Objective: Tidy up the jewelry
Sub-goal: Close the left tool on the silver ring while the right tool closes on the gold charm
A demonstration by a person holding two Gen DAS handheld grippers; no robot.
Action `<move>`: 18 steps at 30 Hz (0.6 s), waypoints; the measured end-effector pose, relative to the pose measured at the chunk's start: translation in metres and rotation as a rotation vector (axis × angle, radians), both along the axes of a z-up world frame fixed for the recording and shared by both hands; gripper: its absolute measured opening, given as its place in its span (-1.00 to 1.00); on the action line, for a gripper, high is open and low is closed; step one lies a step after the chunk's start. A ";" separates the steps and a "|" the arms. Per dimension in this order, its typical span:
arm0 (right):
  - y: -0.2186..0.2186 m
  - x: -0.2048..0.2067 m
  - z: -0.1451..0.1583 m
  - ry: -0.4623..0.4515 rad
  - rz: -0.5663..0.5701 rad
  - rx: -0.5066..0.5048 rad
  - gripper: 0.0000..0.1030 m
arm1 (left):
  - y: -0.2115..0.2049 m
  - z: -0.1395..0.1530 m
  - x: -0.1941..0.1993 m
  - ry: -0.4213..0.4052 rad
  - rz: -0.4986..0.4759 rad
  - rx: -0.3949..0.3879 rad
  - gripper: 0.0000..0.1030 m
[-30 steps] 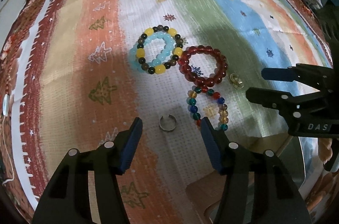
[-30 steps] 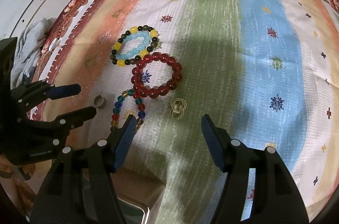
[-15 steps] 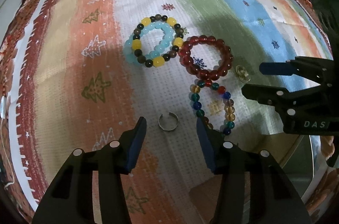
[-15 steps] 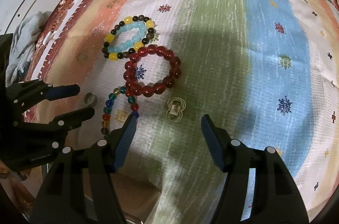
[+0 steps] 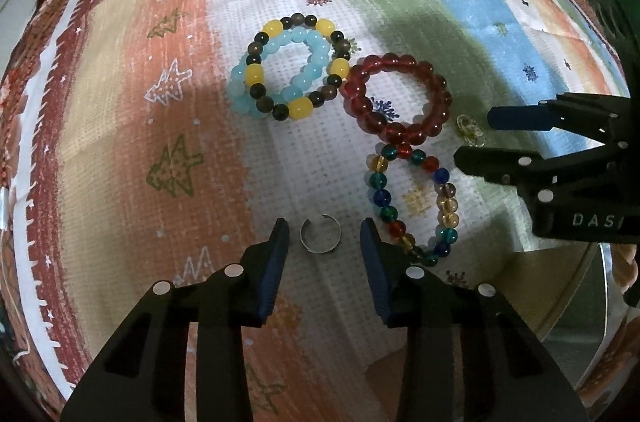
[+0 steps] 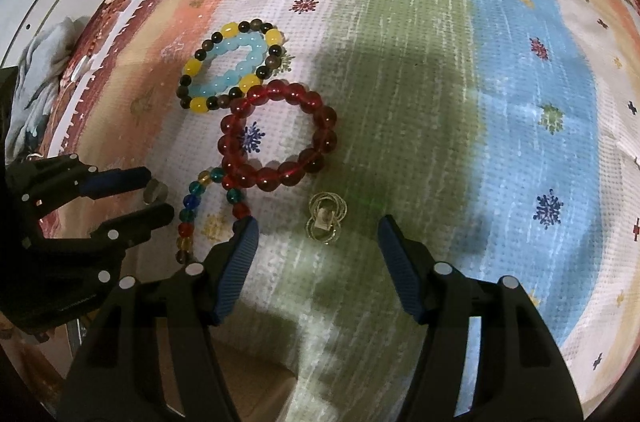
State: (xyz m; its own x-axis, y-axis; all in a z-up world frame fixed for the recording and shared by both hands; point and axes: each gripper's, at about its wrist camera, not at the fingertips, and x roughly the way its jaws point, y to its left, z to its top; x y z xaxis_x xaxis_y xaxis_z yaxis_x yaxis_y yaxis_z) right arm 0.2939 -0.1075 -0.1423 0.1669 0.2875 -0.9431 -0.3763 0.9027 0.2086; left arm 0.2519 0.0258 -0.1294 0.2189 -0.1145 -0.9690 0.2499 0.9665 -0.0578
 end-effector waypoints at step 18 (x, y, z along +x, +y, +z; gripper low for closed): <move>-0.012 0.001 0.005 -0.043 -0.020 -0.012 -0.69 | 0.018 0.017 0.002 -0.061 0.047 -0.039 -0.60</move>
State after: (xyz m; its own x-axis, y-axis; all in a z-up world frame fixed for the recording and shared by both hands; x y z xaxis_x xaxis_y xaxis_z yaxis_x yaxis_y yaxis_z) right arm 0.2950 -0.1199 -0.1375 0.2130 0.2727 -0.9382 -0.3664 0.9125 0.1821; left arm 0.2539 0.0436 -0.1120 0.2838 -0.1402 -0.9486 0.2086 0.9746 -0.0817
